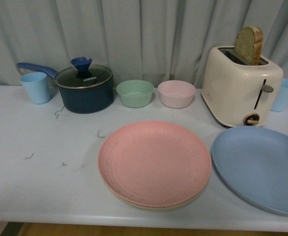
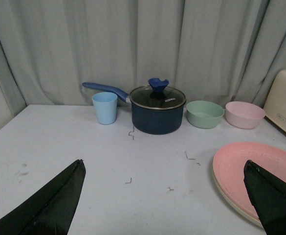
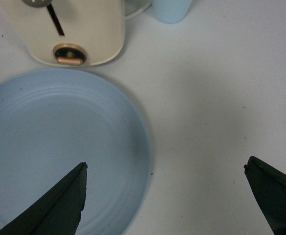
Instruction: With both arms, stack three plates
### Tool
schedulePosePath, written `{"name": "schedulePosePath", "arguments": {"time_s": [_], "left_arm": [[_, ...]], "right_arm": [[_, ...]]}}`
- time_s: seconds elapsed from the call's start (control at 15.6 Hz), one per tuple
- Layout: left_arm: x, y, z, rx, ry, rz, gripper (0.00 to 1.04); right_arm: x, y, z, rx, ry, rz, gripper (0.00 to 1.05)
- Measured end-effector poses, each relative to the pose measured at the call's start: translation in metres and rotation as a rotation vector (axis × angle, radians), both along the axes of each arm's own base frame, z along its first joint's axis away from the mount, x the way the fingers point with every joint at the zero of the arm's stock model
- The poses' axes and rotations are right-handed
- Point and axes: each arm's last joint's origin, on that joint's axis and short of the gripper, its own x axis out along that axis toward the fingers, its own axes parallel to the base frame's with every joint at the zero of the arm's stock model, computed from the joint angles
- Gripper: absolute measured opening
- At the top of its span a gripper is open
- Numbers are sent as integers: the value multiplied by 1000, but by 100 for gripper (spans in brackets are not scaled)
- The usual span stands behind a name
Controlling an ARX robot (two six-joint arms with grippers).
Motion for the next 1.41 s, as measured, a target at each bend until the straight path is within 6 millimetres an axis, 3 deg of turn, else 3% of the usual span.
{"name": "schedulePosePath", "arguments": {"time_s": [0.38,0.77,1.15,1.21,1.41], "left_arm": [[0,0,0,0,0,0,98],[0,0,0,0,0,0,98],[0,0,0,0,0,0,98],[0,0,0,0,0,0,98],[0,0,0,0,0,0,98]], "right_arm": [[34,6,-57,60,106,-70,98],[51,4,-85,81,165,-122,98],[61,18,-105,141,223,-158,98],[62,19,-108,145,227,-167,93],[63,23,-116,140,251,-175,60]]}}
